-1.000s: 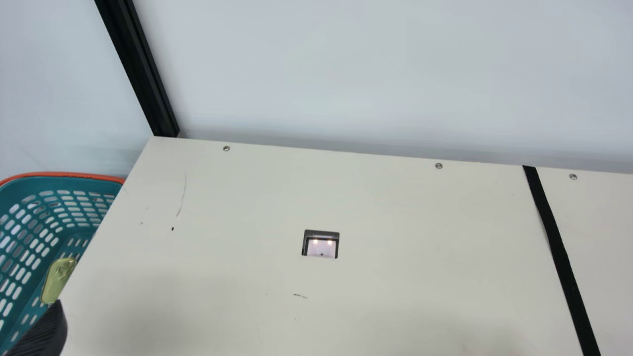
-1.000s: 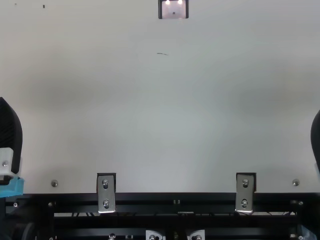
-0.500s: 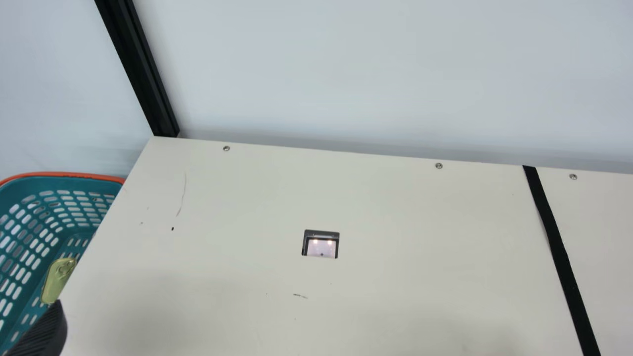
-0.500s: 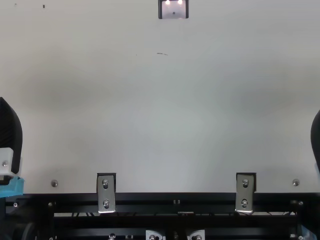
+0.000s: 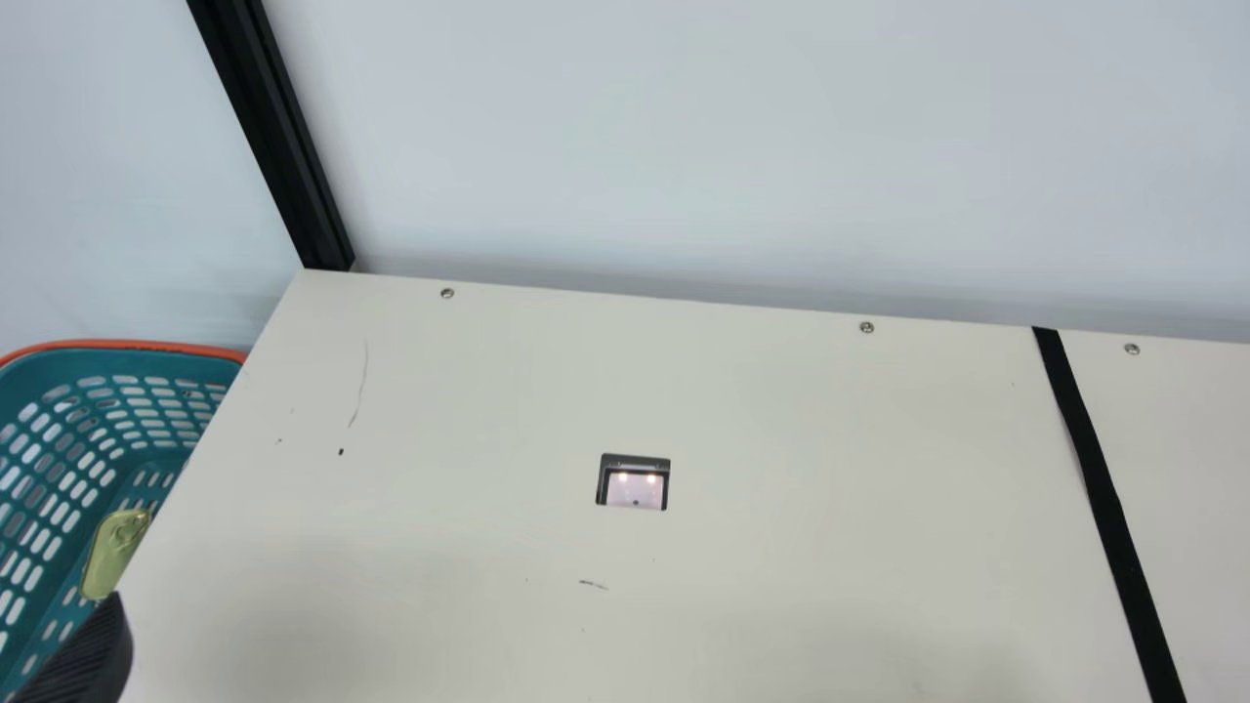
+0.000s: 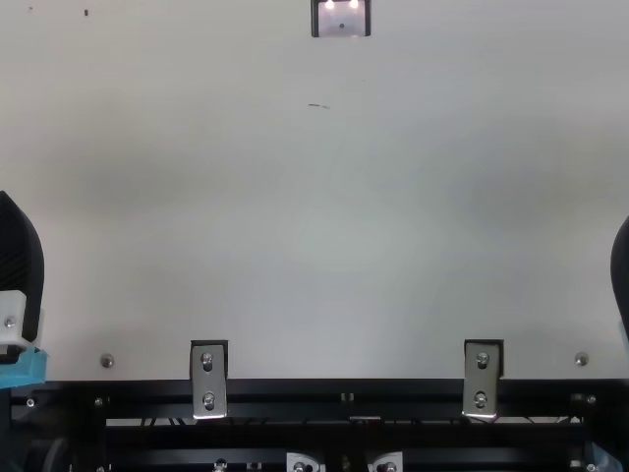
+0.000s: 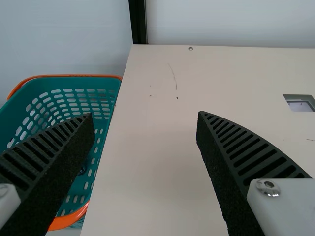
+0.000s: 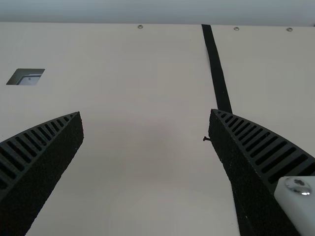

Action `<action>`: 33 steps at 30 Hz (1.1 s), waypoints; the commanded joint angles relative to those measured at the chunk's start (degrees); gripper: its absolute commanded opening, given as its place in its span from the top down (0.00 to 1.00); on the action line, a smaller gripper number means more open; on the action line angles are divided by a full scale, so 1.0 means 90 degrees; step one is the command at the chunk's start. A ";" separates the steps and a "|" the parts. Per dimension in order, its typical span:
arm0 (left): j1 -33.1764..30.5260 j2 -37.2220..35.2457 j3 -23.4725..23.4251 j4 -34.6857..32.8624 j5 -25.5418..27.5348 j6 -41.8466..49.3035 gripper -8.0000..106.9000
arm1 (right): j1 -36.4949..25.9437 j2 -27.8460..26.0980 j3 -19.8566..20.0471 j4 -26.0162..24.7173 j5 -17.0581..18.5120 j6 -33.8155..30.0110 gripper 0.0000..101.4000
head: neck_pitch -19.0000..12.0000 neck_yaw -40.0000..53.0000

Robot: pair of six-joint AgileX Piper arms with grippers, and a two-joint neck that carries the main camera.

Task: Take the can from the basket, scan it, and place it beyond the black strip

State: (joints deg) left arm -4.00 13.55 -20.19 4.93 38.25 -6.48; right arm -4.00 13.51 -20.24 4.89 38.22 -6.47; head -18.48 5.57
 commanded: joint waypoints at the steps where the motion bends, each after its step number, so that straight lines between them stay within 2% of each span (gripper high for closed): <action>1: 0.0000 0.0000 0.0000 0.0000 0.0000 0.0000 0.15 | 0.0000 0.0000 0.0000 0.0000 0.0000 0.0000 0.00 | -0.0008 0.0037; 14: 0.0000 0.0000 0.0000 0.0000 0.0000 0.0000 0.15 | 0.0000 0.0000 0.0000 0.0006 0.0000 0.0000 0.00 | 0.0007 0.0268; 33: 0.0000 0.0000 0.0000 0.0000 0.0000 0.0000 0.15 | 0.0000 0.0000 0.0000 0.0006 0.0000 0.0000 0.00 | -0.0083 0.2296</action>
State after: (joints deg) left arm -4.00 13.55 -20.19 4.93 38.25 -6.48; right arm -4.00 13.51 -20.24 4.95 38.22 -6.47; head -18.18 24.63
